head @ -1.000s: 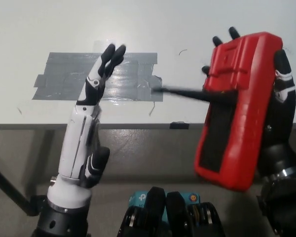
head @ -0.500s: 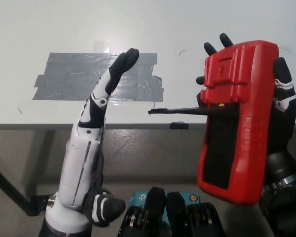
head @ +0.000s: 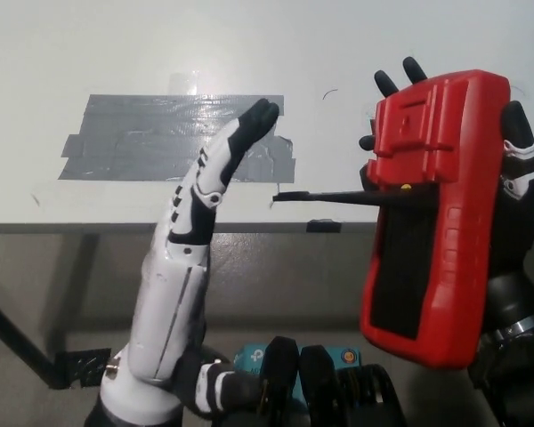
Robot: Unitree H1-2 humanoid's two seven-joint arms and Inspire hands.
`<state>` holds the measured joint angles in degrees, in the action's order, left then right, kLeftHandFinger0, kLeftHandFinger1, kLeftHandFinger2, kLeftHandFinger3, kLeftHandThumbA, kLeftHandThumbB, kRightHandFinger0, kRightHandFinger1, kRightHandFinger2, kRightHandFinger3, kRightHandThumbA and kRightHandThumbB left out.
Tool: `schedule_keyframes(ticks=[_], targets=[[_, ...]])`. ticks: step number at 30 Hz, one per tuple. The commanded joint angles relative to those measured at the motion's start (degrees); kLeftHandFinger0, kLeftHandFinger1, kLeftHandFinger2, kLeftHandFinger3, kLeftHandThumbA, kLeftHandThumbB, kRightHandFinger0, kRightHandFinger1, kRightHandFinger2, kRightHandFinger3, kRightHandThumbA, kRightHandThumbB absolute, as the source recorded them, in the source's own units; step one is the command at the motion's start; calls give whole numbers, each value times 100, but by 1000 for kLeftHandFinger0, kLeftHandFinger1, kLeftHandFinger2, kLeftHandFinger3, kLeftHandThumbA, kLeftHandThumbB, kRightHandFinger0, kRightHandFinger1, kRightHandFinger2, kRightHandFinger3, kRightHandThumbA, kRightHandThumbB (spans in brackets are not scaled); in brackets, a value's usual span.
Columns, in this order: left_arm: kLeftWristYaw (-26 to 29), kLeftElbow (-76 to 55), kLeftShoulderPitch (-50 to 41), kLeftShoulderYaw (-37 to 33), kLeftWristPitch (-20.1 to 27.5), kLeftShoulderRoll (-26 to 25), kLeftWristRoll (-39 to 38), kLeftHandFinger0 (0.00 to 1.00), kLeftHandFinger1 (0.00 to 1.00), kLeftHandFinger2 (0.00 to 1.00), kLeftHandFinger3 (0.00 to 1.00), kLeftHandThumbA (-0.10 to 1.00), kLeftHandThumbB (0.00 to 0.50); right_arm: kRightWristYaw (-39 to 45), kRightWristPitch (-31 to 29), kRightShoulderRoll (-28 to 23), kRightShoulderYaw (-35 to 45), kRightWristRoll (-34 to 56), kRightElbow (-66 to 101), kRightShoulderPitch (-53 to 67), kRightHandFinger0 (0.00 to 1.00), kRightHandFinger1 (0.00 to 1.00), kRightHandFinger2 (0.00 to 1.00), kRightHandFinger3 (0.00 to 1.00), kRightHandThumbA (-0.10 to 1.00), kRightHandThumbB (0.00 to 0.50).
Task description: The robot first picks the multimeter with right hand and then unfolds the black stand on the back of it using left hand
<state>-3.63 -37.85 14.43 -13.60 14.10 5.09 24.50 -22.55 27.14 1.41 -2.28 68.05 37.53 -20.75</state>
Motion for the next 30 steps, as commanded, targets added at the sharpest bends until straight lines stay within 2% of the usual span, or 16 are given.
schedule_keyframes(ticks=[1,6,10,15,19,20,22,23,24,25,26,27,28,29,30], targets=[[-5,53,57,-99,261,37,31,1000,1000,1000,1000,1000,264,-68,-126,22,29,267,324,-266,0,410,912,924,-100,80],[24,158,58,-106,419,-40,134,1000,1000,1000,1000,1000,221,10,-132,27,-20,304,285,-306,0,414,913,926,-100,88],[112,310,74,-100,605,9,443,1000,1000,1000,1000,1000,226,-50,-140,56,-15,290,269,-397,0,425,959,959,-100,90],[185,394,60,-126,716,130,621,1000,1000,1000,1000,1000,248,-109,-132,59,1,277,226,-555,0,436,959,952,-100,113],[151,360,10,-136,807,89,619,1000,1000,1000,1000,1000,255,-24,-164,66,17,125,119,-603,0,444,885,976,-100,103],[131,345,8,-143,813,66,561,1000,1000,1000,1000,1000,246,15,-172,63,17,118,97,-608,0,441,868,980,-100,86],[105,338,26,-183,842,20,292,1000,933,984,1000,1000,229,95,-215,72,34,152,55,-627,0,450,852,984,-100,81],[152,354,-15,-201,856,59,141,1000,721,818,1000,1000,221,42,-214,76,46,180,88,-632,0,459,899,976,-100,76],[186,365,-36,-203,879,80,86,1000,593,726,1000,1000,222,-14,-202,72,54,207,111,-639,0,459,906,976,-100,80],[222,377,-39,-200,912,99,8,1000,367,587,1000,1000,206,-31,-206,76,65,230,107,-655,0,459,920,978,-100,76],[264,383,-32,-188,953,131,26,971,221,456,1000,1000,188,-27,-209,76,71,238,100,-667,0,459,925,980,-100,75],[371,371,-39,-144,1031,240,254,894,73,271,1000,1000,157,-52,-207,81,81,220,92,-701,0,457,927,983,-100,76],[390,357,-58,-142,1040,281,329,867,5,160,1000,1000,134,-79,-209,90,89,228,95,-713,0,448,929,994,-100,77],[384,349,-69,-151,1034,296,339,840,0,101,1000,1000,121,-94,-215,97,98,252,91,-724,0,446,929,998,-100,77],[339,288,-92,-186,988,323,368,861,0,43,1000,1000,113,-96,-229,107,111,276,78,-743,0,444,934,1000,-100,79]])
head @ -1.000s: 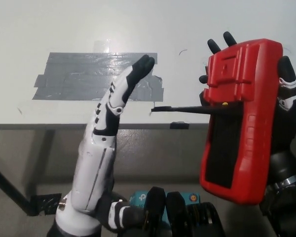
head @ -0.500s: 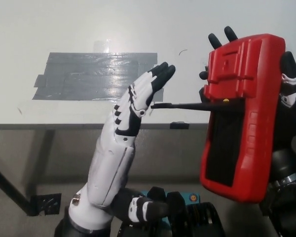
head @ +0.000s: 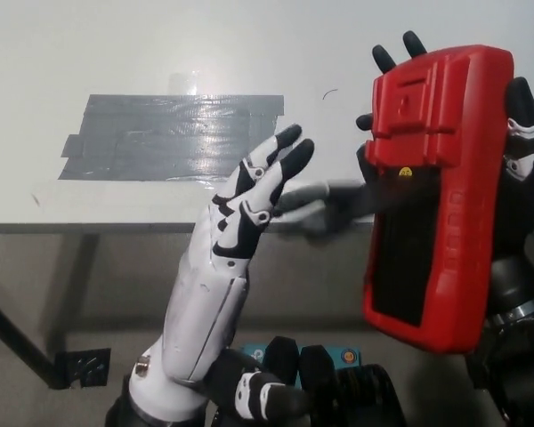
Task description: The robot first picks the multimeter with right hand and then unfolds the black stand on the back of it using left hand
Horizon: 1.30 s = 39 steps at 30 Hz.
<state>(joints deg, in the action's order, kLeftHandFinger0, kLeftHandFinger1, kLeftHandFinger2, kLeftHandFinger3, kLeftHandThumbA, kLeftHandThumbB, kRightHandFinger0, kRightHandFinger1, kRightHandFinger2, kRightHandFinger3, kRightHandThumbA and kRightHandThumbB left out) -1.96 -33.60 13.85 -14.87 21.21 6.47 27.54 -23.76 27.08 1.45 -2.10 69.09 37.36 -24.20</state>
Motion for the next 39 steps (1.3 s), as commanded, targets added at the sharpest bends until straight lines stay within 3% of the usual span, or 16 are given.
schedule_keyframes(ticks=[1,5,12,15,17,18,19,20,22,23,24,26,28,30,32,39], targets=[[144,-162,-67,-94,259,207,32,844,0,22,1000,1000,112,22,-234,109,104,177,88,-416,0,444,935,1000,-100,77],[173,-78,-73,-209,468,275,-104,681,0,0,1000,1000,99,20,-264,121,153,242,71,-490,0,442,906,1000,-100,76],[198,-25,-81,-306,572,217,-121,716,0,0,1000,1000,102,-157,-313,215,272,346,51,-685,0,432,916,1000,-100,84],[230,7,-87,-353,572,209,-42,673,0,0,1000,1000,110,-191,-346,241,323,383,43,-759,0,376,890,863,-100,92],[184,-26,-114,-302,572,222,52,750,0,8,1000,1000,147,-175,-371,259,348,339,40,-789,0,368,875,831,-100,97],[181,-44,-120,-288,572,191,86,755,76,113,1000,1000,151,-164,-375,267,361,322,39,-793,0,369,877,820,-100,92],[381,-53,-116,-338,572,113,28,776,397,502,1000,1000,221,-184,-379,275,382,346,42,-803,0,368,880,811,-100,94],[635,-60,-91,-384,572,95,73,818,518,721,1000,1000,176,-217,-381,285,396,362,48,-811,0,356,872,812,-100,95],[1364,-97,9,-456,572,33,550,857,607,826,1000,1000,132,-304,-380,311,425,366,62,-827,0,348,863,805,-100,98],[2071,-79,135,-514,572,-66,1030,799,691,896,1000,1000,67,-356,-384,321,443,396,66,-837,0,340,858,797,-100,99],[2433,-87,240,-372,572,-55,1261,918,878,1000,1000,1000,104,-339,-402,324,464,420,25,-876,0,344,874,796,-100,93],[2649,-130,305,-256,572,-39,1171,1000,1000,1000,1000,1000,137,-333,-420,314,491,424,4,-895,0,357,897,815,-100,97],[3582,91,637,-392,572,-203,1741,1000,1000,1000,1000,997,131,-395,-421,301,523,446,5,-911,0,358,908,837,-100,97],[3636,122,641,-254,572,-78,2335,1000,1000,1000,1000,1000,218,-413,-428,312,530,440,1,-914,0,368,917,879,-100,87],[3618,95,516,-268,572,40,2506,1000,1000,1000,1000,1000,250,-384,-432,312,528,442,-2,-898,0,392,924,916,-100,81],[3858,109,498,-510,572,-217,2504,1000,1000,1000,1000,972,260,-392,-438,296,547,402,-13,-927,0,388,894,951,-100,87]])
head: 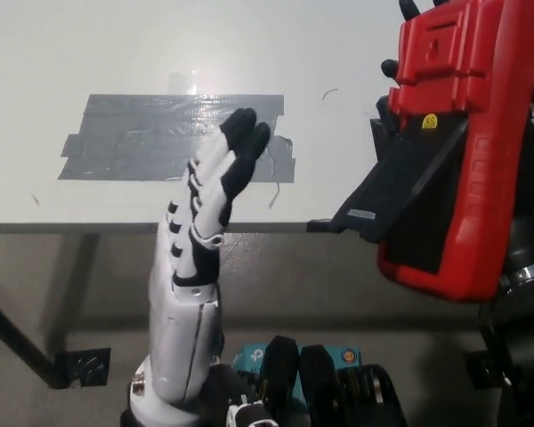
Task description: The robot first picks the multimeter with right hand and then unfolds the black stand on the back of it using left hand
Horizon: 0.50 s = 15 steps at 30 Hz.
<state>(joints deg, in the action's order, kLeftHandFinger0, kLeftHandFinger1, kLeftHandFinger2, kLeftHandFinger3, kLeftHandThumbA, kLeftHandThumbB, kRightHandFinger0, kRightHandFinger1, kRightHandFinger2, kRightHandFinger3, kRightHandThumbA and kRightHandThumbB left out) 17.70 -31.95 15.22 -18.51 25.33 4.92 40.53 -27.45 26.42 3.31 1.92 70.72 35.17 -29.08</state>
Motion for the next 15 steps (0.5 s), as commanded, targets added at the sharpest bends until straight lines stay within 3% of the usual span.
schedule_keyframes(ticks=[1,3,4,5,7,8,10,11,15], targets=[[1824,-32,429,-228,160,-176,1036,1000,1000,1000,1000,986,256,-8,-374,111,144,231,206,-432,0,391,899,954,-100,80],[1597,40,769,-439,160,-585,834,1000,1000,1000,1000,1000,269,13,-368,106,142,245,201,-424,0,392,901,951,-100,79],[1431,124,795,-345,160,-490,858,1000,1000,1000,1000,1000,370,-1,-358,111,138,236,210,-427,0,392,900,950,-100,79],[1121,161,727,-263,160,-367,887,1000,1000,1000,1000,1000,387,-11,-352,116,136,232,216,-429,0,392,899,944,-100,80],[-265,-96,278,-241,-211,-308,759,1000,1000,1000,1000,1000,350,-42,-332,149,113,169,233,-429,0,397,886,956,-100,87],[-645,-186,140,-394,-371,-460,531,1000,1000,1000,1000,1000,312,-60,-328,175,99,139,248,-435,0,392,870,964,-100,83],[-712,-132,45,-405,-354,-487,504,1000,1000,1000,1000,1000,285,-52,-326,224,62,57,248,-435,0,382,838,971,-100,83],[-846,-108,-8,-406,-406,-516,584,1000,1000,1000,1000,1000,274,-83,-323,251,45,-58,266,-438,0,311,768,925,-100,102],[-991,1,-1,-451,-355,-472,430,1000,1000,1000,1000,1000,271,-38,-347,285,25,69,268,-453,0,316,774,895,-100,80]])
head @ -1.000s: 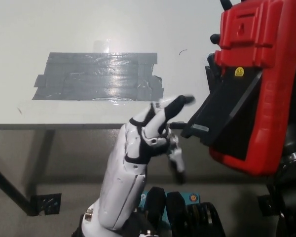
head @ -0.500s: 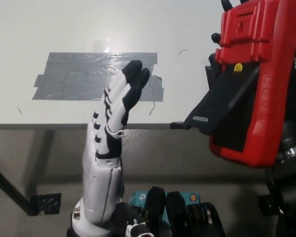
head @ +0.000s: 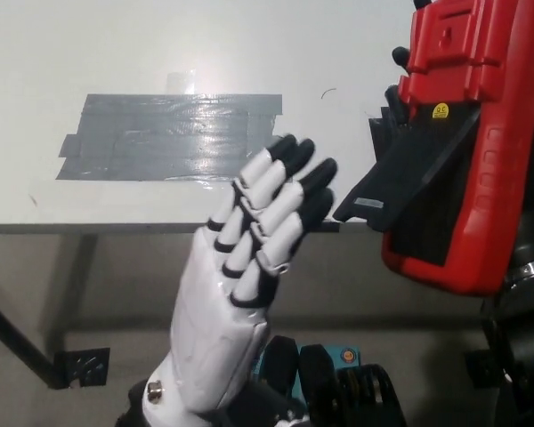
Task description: The robot first picks the multimeter with right hand and then unfolds the black stand on the back of it using left hand
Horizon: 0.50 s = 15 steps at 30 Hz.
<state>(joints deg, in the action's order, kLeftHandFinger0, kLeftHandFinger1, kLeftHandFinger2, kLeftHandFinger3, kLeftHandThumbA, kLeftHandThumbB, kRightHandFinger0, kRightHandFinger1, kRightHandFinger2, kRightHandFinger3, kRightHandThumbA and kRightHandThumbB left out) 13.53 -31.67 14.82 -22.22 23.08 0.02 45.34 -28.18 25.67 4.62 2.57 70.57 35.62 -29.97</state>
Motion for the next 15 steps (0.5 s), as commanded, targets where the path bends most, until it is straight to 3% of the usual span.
schedule_keyframes(ticks=[1,8,14,15], targets=[[-606,-32,24,-78,-130,30,-51,1000,1000,1000,1000,1000,270,20,-263,152,-43,89,230,-364,0,311,765,884,-100,77],[-356,94,-118,-28,180,187,240,1000,1000,1000,1000,1000,269,-94,-310,263,-38,14,324,-343,0,201,723,981,-100,77],[-242,170,-218,6,367,260,141,1000,1000,1000,1000,1000,284,-182,-304,276,-66,-32,456,-328,0,276,835,1000,-100,84],[-138,158,-278,-129,384,236,-189,1000,1000,1000,1000,1000,289,-224,-308,285,-75,111,498,-247,0,310,887,1000,-100,89]])
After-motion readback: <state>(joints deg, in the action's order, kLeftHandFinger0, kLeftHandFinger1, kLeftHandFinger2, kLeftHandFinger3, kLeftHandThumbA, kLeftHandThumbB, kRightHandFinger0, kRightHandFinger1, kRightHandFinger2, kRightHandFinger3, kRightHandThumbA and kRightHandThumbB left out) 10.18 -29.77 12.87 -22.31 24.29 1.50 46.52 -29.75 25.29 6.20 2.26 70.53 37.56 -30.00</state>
